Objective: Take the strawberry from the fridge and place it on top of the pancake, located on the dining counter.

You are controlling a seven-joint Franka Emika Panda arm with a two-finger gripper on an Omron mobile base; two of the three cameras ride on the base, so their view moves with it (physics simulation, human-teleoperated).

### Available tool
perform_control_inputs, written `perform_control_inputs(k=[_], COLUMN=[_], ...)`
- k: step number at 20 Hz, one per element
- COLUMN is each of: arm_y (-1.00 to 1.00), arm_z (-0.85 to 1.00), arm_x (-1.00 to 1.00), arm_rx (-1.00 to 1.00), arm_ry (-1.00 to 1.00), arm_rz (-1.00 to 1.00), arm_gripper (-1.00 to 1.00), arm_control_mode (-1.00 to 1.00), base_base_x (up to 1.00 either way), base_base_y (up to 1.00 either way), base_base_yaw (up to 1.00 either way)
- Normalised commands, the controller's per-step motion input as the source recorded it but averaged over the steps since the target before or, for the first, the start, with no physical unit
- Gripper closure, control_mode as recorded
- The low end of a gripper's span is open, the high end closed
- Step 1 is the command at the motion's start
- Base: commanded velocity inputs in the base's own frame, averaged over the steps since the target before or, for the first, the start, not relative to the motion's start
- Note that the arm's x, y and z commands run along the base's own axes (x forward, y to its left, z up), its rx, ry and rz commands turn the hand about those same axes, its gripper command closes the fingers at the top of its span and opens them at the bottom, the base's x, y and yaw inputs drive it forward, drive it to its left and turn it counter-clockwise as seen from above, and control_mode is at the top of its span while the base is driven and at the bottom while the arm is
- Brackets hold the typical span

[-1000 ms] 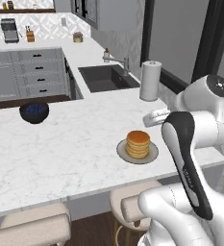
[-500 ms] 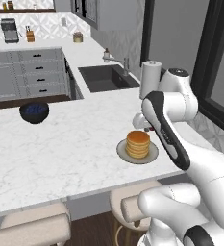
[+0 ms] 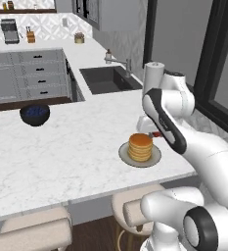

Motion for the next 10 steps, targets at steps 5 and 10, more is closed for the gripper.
perform_control_inputs(k=[5, 10], arm_y=[-0.16, -0.01], arm_z=[-0.09, -0.31], arm_x=[0.28, 0.43], arm_rx=[0.0, 0.0], arm_ry=[0.06, 0.05], arm_rz=[0.0, 0.0], arm_gripper=[1.0, 1.0], arm_control_mode=[-1.0, -1.0], base_base_x=[0.0, 0.0], base_base_y=[0.0, 0.0], base_base_yaw=[0.0, 0.0])
